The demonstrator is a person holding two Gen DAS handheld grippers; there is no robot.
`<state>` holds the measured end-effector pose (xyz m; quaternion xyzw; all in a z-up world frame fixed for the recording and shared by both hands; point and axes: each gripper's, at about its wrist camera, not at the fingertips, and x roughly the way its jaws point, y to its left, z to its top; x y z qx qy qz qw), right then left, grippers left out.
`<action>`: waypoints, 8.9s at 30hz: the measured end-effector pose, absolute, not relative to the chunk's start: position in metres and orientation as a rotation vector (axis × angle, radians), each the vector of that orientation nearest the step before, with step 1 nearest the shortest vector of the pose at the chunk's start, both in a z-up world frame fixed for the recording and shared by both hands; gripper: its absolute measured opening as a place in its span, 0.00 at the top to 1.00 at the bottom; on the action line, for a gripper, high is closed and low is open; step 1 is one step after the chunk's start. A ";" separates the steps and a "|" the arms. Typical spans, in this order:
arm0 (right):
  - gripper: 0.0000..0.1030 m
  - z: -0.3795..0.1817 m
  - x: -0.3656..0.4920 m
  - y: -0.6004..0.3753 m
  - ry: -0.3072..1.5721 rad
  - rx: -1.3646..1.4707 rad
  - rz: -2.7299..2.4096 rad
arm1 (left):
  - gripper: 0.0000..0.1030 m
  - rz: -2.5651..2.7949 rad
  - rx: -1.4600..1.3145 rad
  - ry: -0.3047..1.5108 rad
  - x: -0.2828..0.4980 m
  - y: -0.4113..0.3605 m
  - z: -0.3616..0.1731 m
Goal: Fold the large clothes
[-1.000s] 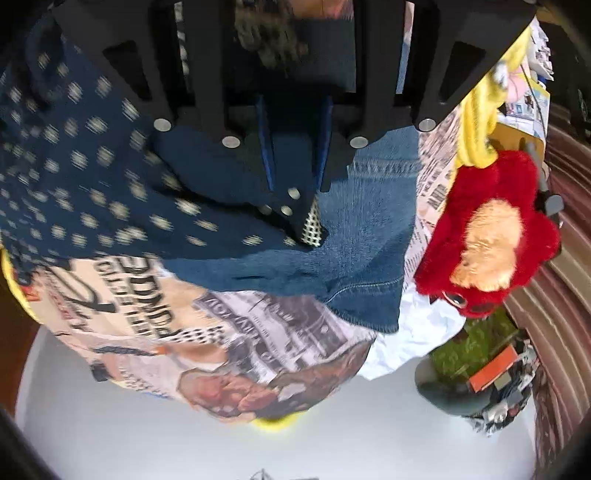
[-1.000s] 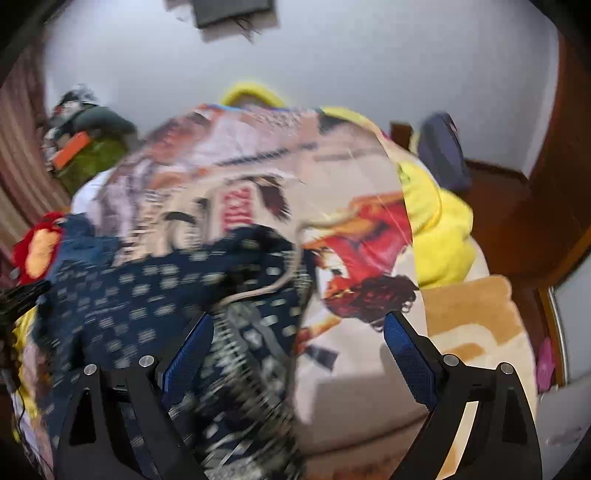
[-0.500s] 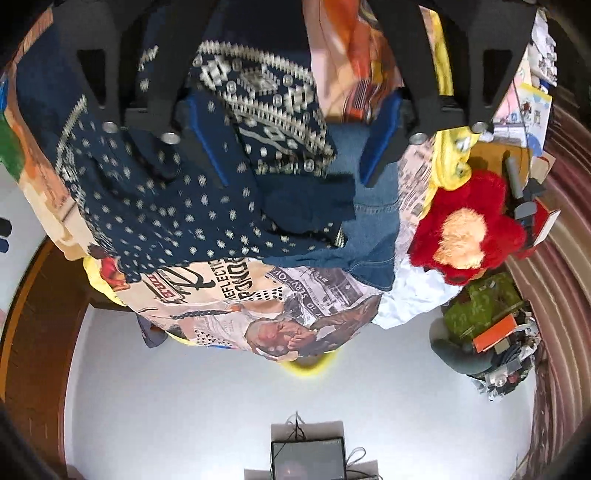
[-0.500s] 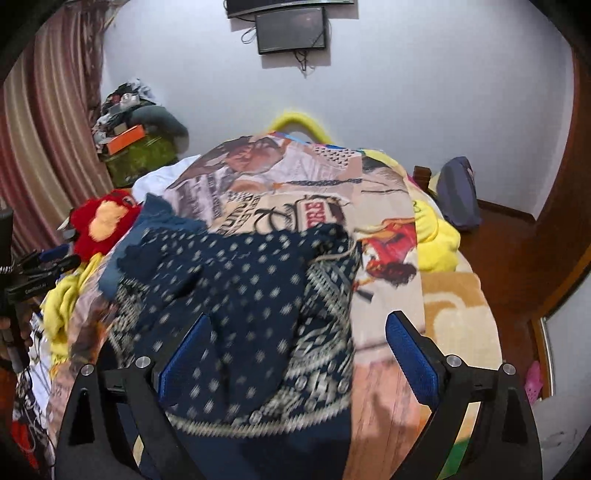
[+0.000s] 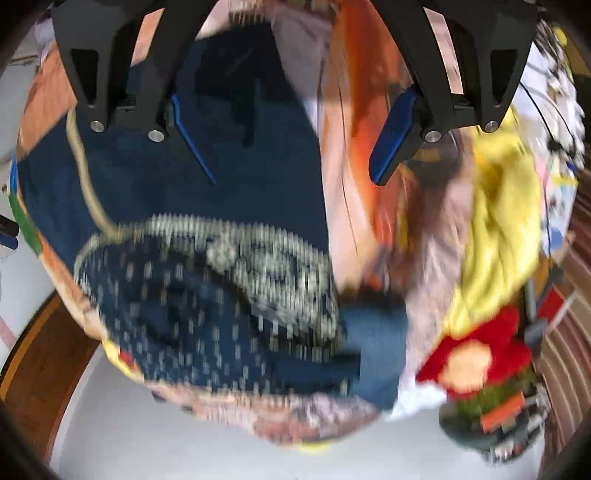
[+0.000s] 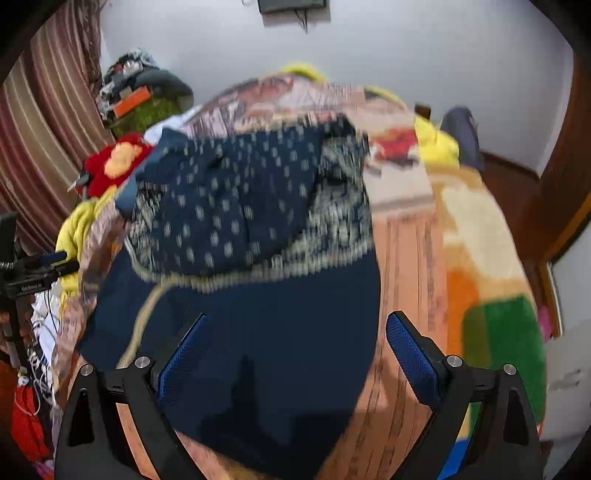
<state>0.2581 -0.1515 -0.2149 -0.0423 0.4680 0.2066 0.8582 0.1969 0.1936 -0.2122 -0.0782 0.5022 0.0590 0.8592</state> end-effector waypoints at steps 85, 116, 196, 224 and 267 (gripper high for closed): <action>0.91 -0.186 0.478 -0.068 0.769 -0.141 0.516 | 0.35 0.175 -0.200 0.822 0.410 0.256 -0.145; 0.86 -0.287 0.450 -0.040 0.763 -0.460 0.373 | 0.18 0.301 0.119 0.974 0.366 0.229 -0.250; 0.00 -0.229 0.453 0.037 0.789 -0.180 0.556 | 0.93 0.249 -0.434 0.517 0.367 0.211 -0.166; 0.00 -0.259 0.432 -0.175 1.037 0.183 0.380 | 0.93 -0.178 0.072 0.651 0.466 -0.054 -0.129; 0.00 -0.299 0.468 -0.145 1.071 0.015 0.432 | 0.12 -0.083 -0.002 0.841 0.416 0.063 -0.197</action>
